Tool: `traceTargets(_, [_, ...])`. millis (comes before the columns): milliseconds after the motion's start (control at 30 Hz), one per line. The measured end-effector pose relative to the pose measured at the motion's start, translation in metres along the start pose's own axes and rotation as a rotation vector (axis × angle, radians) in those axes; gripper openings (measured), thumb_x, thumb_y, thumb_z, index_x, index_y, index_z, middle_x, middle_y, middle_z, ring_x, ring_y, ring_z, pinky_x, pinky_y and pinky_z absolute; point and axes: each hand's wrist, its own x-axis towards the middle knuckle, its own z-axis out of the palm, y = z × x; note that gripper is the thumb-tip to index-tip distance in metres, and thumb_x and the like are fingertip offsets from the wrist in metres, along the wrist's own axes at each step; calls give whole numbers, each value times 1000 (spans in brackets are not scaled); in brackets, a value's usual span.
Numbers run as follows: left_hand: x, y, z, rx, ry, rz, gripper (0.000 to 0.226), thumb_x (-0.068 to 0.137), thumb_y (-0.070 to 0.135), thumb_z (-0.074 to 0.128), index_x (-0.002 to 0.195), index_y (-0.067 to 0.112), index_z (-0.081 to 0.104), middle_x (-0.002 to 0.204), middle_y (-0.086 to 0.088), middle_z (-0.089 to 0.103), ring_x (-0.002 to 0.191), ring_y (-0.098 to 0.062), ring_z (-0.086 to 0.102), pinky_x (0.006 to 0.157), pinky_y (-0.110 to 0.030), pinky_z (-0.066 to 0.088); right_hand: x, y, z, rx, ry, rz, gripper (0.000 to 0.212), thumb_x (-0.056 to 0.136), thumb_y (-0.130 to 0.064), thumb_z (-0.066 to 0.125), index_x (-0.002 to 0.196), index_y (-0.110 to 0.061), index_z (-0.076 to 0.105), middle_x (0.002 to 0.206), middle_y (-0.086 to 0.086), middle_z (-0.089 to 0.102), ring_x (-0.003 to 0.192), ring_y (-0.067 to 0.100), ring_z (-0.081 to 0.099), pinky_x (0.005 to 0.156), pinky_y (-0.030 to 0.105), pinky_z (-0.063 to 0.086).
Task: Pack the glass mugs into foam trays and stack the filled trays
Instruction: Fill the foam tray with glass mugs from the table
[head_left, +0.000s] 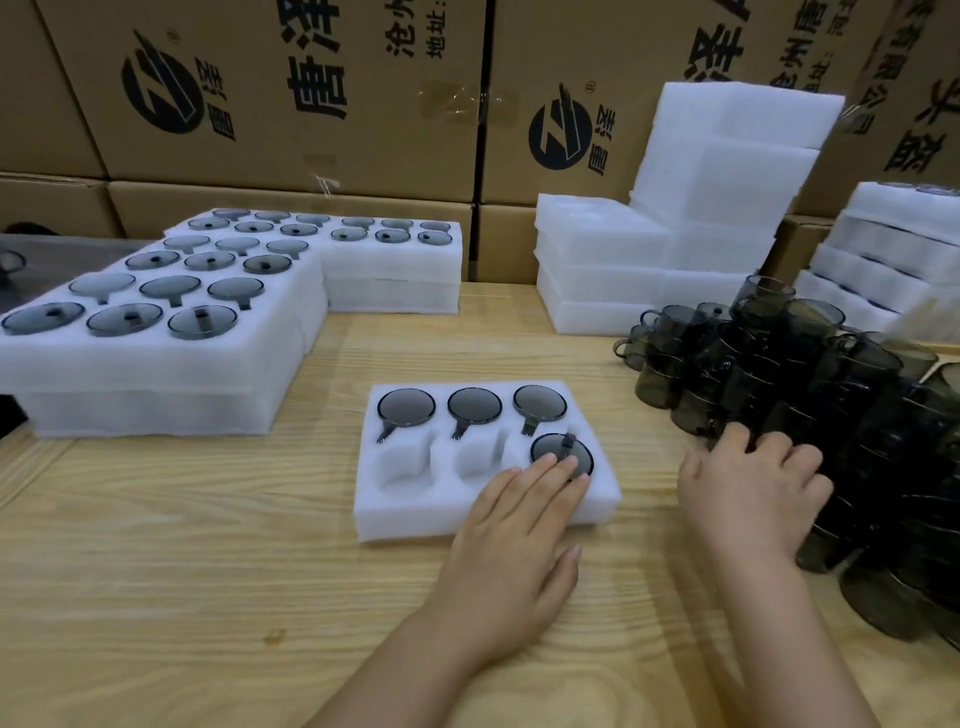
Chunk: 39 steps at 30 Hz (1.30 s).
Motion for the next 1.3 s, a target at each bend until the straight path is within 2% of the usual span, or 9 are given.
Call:
traceTargets(233, [2,-6,2,-38,17,5,49,86,32,46,131,18,56,143,2,49,135,-16,43,111,-32,23,0,-7,2,-61,-75,-18,31,91,-22,37,117,-13,51,121,15,49,110,32,36,91,40,29])
traceTargets(467, [4,-12,4,-87,47,-6,47,85,28,47,129,18,57,141,2,51,134,-16,44,111,-32,21,-9,-18,11,131,-51,-278,49,86,-5,45,130,-25,49,128,1,50,118,23,42,92,36,21])
traceTargets(767, [5,-14,6,60,75,-23,50,85,28,46,134,20,54,142,6,50,134,-10,43,112,-42,22,-5,-21,20,447,-86,-425,44,76,11,50,115,-4,64,110,10,58,105,31,50,82,32,37])
traceTargets(867, [7,-13,6,94,86,-33,50,85,26,46,133,19,56,139,7,53,131,-8,47,110,-43,26,-3,-17,21,434,-16,-375,22,81,-3,62,100,-11,69,114,8,55,103,28,40,83,35,40])
traceTargets(933, [8,-13,5,86,92,-41,48,85,25,46,131,19,58,138,7,55,129,-8,48,110,-43,27,1,-13,25,403,0,-386,20,82,-16,67,101,-18,69,130,7,50,116,28,34,94,41,37])
traceTargets(1033, [6,-12,5,118,70,-38,51,85,28,45,133,18,56,141,5,52,132,-9,46,110,-43,24,7,-8,28,469,-148,-435,24,86,-18,61,109,-17,64,150,6,33,138,26,20,109,39,22])
traceTargets(1100, [4,-12,5,121,83,-33,51,87,31,44,135,17,54,144,3,48,133,-10,44,111,-44,22,9,-6,28,505,-233,-427,23,87,-21,59,109,-13,63,147,4,37,135,26,31,105,35,29])
traceTargets(1200, [4,-16,1,75,181,-92,49,90,31,42,133,12,56,142,-1,50,132,-14,46,111,-47,21,4,-5,20,532,-171,-314,44,79,-36,69,113,-13,53,122,4,48,117,27,47,91,39,42])
traceTargets(1300, [4,-27,-7,72,326,-217,46,91,31,41,128,9,60,138,-5,54,129,-19,51,112,-49,19,0,-4,15,418,-219,-310,80,77,-48,68,140,-16,30,138,9,38,127,31,37,98,43,37])
